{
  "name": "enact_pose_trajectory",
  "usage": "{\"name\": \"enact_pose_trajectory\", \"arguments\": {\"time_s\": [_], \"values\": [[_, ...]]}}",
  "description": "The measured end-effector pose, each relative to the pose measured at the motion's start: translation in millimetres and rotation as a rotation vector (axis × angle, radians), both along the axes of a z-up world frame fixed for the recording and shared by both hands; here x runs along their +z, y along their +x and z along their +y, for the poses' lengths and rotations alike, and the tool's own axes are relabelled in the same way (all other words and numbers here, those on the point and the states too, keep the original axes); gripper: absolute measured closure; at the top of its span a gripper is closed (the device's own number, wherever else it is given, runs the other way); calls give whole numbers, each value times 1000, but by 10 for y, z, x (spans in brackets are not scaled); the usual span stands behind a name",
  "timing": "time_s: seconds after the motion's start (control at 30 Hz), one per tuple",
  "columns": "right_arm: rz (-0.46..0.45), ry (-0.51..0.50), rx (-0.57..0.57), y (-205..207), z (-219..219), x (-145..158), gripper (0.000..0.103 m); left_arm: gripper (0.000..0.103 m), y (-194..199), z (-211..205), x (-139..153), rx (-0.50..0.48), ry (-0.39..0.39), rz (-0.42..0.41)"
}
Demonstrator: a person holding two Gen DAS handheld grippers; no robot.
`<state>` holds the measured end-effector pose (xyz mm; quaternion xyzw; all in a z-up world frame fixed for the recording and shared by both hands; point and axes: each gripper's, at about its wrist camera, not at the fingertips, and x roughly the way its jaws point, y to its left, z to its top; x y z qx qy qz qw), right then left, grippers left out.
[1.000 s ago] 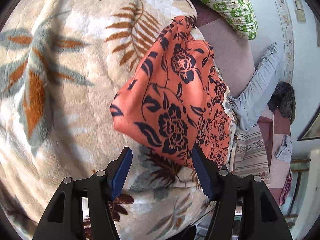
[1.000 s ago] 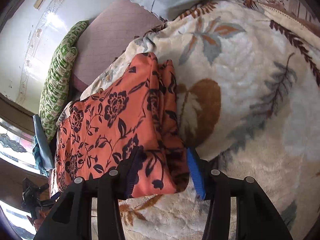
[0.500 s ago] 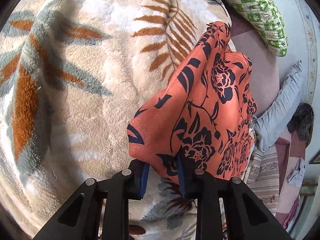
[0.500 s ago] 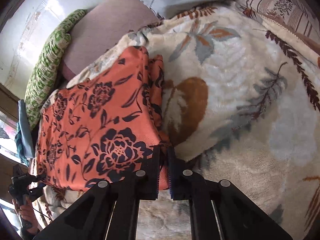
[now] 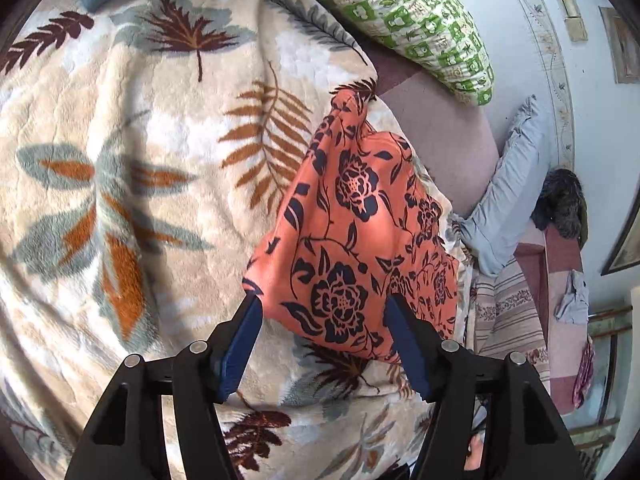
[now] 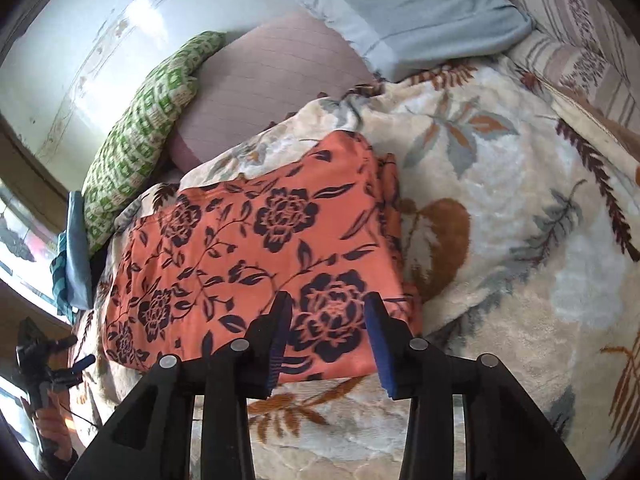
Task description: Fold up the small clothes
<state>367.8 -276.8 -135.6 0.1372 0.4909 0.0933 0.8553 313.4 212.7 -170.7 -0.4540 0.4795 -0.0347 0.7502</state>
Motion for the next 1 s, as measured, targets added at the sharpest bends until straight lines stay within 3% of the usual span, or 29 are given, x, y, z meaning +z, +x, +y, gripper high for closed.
{"name": "enact_pose_trajectory", "arguments": {"time_s": [0.1,0.2,0.27,0.4,0.47,0.6,0.7,0.83,0.9,1.0], "values": [[0,-24,111,59,499,10,61,39,205,77,8,2,7,46],[17,-11,189,233,929,-40,62,39,569,12,39,-28,69,84],[14,3,191,451,1094,-44,62,39,779,-41,104,-53,126,91],[37,38,149,1025,1274,-119,51,39,1165,-162,90,-99,222,124],[46,59,186,1265,1446,-173,51,40,1296,-231,35,-113,232,130],[-10,101,270,1505,1861,-254,53,41,1494,-371,-81,-114,372,146],[34,74,257,1689,2075,-492,54,52,1569,-325,-323,-91,352,198],[121,-70,209,1893,2139,-856,56,52,1542,-245,-393,-84,307,176],[103,-72,202,1912,2120,-812,56,55,1517,-193,-371,-92,279,176],[58,-78,223,1772,2099,-635,51,55,1440,-43,-361,-77,133,132]]}}
